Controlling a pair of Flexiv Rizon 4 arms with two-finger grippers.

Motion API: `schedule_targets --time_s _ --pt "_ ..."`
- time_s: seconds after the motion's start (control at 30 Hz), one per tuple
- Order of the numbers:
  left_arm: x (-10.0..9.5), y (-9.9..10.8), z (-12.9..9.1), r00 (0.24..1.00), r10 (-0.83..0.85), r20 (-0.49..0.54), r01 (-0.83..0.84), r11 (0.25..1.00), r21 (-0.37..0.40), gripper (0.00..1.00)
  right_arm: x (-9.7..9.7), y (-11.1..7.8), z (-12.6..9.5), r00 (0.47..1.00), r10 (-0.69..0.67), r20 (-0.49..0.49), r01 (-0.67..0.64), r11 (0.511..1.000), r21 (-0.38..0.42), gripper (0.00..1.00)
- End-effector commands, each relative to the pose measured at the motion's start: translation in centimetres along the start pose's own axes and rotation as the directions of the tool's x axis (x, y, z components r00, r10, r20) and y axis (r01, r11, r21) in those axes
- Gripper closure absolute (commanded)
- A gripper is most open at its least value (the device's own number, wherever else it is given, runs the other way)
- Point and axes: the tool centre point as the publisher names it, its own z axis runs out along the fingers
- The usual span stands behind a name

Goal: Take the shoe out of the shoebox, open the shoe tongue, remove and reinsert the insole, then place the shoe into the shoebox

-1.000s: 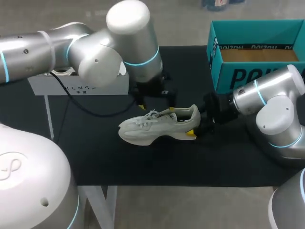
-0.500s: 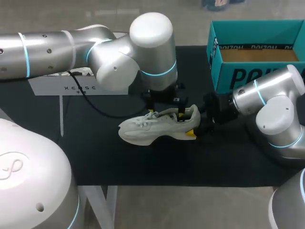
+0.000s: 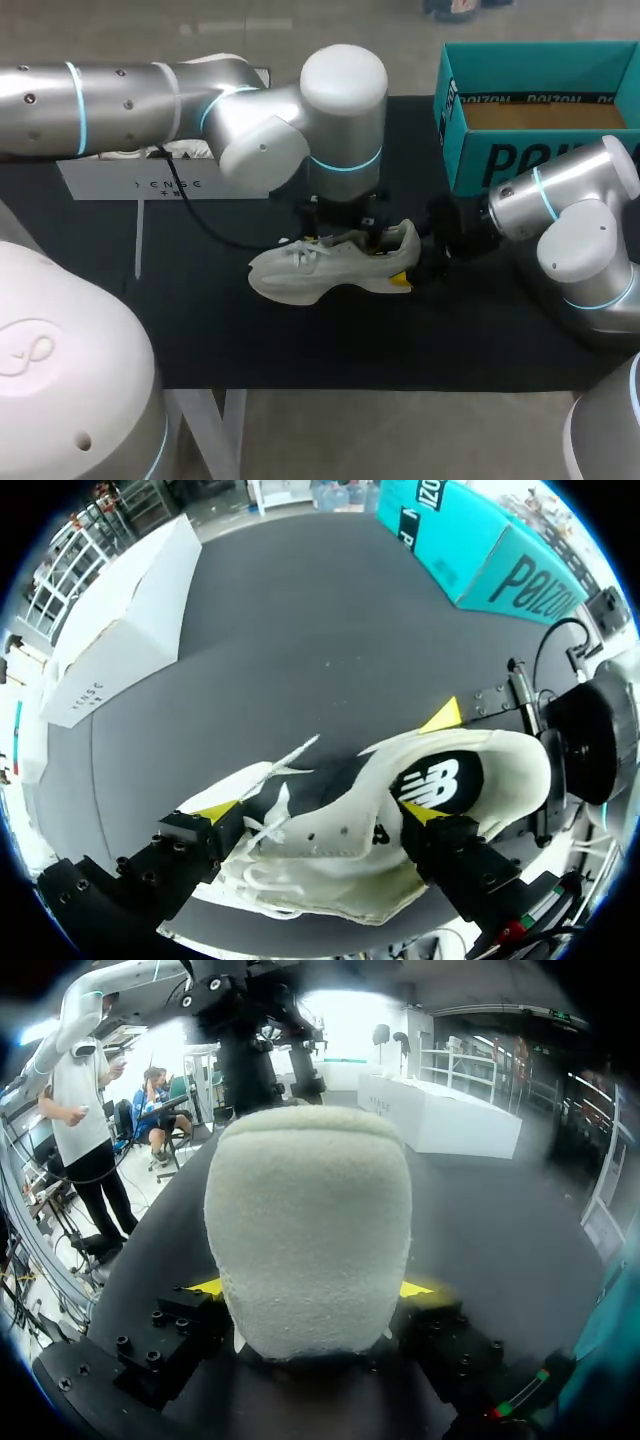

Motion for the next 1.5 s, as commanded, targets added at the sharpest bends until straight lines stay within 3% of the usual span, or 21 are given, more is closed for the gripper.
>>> schedule_targets --time_s 0.03,0.33,0.57,0.67,0.73,0.77,0.8,1.0,1.17,1.5 --pt "-0.2 0.4 -0.6 0.998 -0.016 0.057 0.015 1.000 0.009 0.00 -0.1 -0.1 0.4 1.000 0.001 0.000 -0.001 1.000 0.002 1.00" --pt "-3.0 0.8 -3.5 0.996 -0.091 0.021 0.090 0.996 0.026 0.00 -0.1 -0.1 0.4 1.000 0.001 0.000 -0.001 1.000 0.002 1.00" --pt "-2.8 1.0 -4.9 0.990 -0.120 -0.080 0.119 0.993 -0.017 0.00 -0.1 -0.1 0.4 1.000 0.001 0.000 -0.001 1.000 0.002 1.00" --pt "-2.1 0.9 -4.8 0.988 -0.109 -0.113 0.107 0.994 -0.030 0.55 -0.1 -0.1 0.4 1.000 0.001 0.000 -0.001 1.000 0.002 1.00" --pt "-1.6 0.8 -4.5 0.985 -0.097 -0.141 0.092 0.995 -0.042 0.76 -0.1 -0.1 0.4 1.000 0.001 0.000 -0.001 1.000 0.002 1.00" --pt "-1.4 0.8 -4.4 0.984 -0.094 -0.152 0.087 0.995 -0.049 0.96 -0.1 -0.1 0.4 1.000 0.001 0.000 -0.001 1.000 0.002 1.00" --pt "-1.1 0.8 -4.3 0.983 -0.088 -0.162 0.080 0.995 -0.055 1.00 -0.1 -0.1 0.4 1.000 0.001 0.000 -0.001 1.000 0.002 1.00" --pt "-0.2 0.9 -4.4 0.968 -0.075 -0.241 0.061 0.996 -0.064 1.00 -0.1 -0.1 0.4 1.000 0.001 0.000 -0.001 1.000 0.002 1.00" --pt "-0.5 0.8 -5.3 0.953 -0.077 -0.292 0.059 0.996 -0.072 1.00 -0.1 -0.1 0.4 1.000 0.001 0.000 -0.001 1.000 0.002 1.00" --pt "-1.6 1.5 -9.1 0.931 -0.062 -0.359 0.074 0.997 0.022 1.00 -0.1 -0.1 0.4 1.000 0.001 0.000 -0.001 1.000 0.002 1.00"
